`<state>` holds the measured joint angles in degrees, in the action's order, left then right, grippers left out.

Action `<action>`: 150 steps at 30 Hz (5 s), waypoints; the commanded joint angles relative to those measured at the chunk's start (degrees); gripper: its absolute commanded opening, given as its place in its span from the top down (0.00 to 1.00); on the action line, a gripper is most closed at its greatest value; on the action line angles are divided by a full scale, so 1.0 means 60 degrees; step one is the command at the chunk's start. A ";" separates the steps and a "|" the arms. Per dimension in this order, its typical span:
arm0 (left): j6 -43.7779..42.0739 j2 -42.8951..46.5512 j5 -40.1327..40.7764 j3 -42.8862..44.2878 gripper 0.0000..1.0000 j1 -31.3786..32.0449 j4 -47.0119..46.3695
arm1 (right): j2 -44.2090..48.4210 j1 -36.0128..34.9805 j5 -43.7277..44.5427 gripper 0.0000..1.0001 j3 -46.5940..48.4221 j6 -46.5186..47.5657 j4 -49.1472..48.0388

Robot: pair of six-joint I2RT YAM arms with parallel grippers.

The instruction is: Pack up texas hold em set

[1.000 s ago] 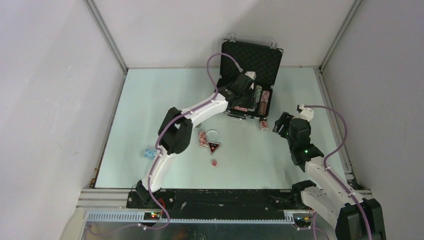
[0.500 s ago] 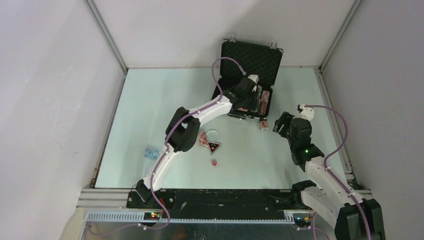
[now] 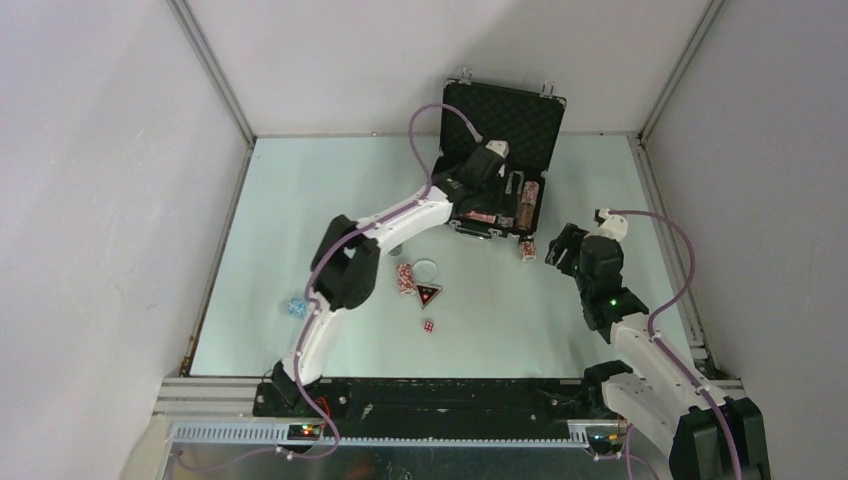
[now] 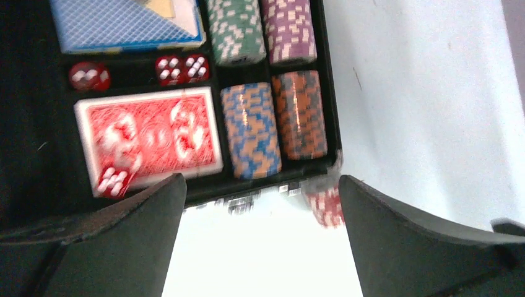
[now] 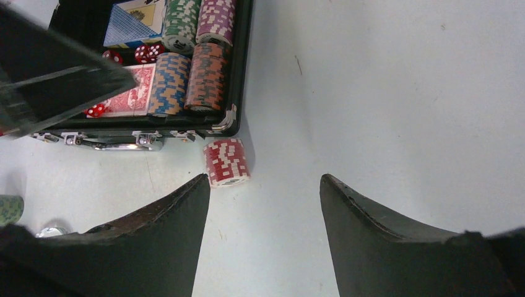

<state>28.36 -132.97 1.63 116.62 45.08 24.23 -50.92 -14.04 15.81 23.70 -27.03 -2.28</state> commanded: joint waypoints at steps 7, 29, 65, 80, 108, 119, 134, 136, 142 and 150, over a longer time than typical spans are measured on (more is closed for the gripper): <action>-0.0772 0.6980 0.0875 -0.6648 0.00 -0.0008 -0.1329 | 0.0164 -0.0166 -0.0153 0.31 -0.0025 0.0265 -0.0479; -0.0282 1.7130 0.2836 -1.5111 0.00 0.0506 -0.0118 | 0.0229 -0.0526 -0.0276 0.30 -0.0053 0.0486 -0.0576; 0.0373 1.5373 0.4796 -1.5753 0.00 0.0496 -0.0878 | 0.1272 -0.0776 -0.2080 0.05 0.0637 0.0500 0.1198; 0.0207 1.4177 0.2483 -1.2040 0.00 -0.0489 0.1495 | 0.1287 -0.2047 -0.2468 0.00 0.1398 0.1556 0.1301; 0.0674 0.8886 0.1500 -0.8036 0.04 -0.4087 0.3819 | -0.1948 -0.0513 -0.3315 0.00 0.3006 0.3342 0.0907; 0.3662 1.0649 0.1572 -1.0049 0.00 -0.6655 0.4669 | -0.3274 -0.0547 -0.3364 0.00 0.3604 0.4176 0.0824; 0.7505 1.0204 0.0920 -1.0602 0.00 -0.8305 0.5878 | -0.4482 -0.0443 -0.3624 0.02 0.4824 0.3652 0.0741; 0.7759 1.0240 0.0824 -1.0973 0.01 -0.8422 0.5571 | -0.4414 -0.0432 -0.3587 0.02 0.4756 0.3696 0.0733; 0.8229 0.9859 0.0646 -1.1725 0.02 -0.8495 0.5035 | -0.4130 -0.0380 -0.3507 0.01 0.4698 0.3933 0.0779; 0.8769 0.9939 0.1376 -1.2595 0.09 -0.8491 0.4172 | -0.3620 -0.0411 -0.3416 0.01 0.4374 0.4004 0.0837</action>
<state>77.67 -73.60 6.07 42.13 -5.28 52.16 -75.05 -16.40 -5.58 50.33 -3.81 3.42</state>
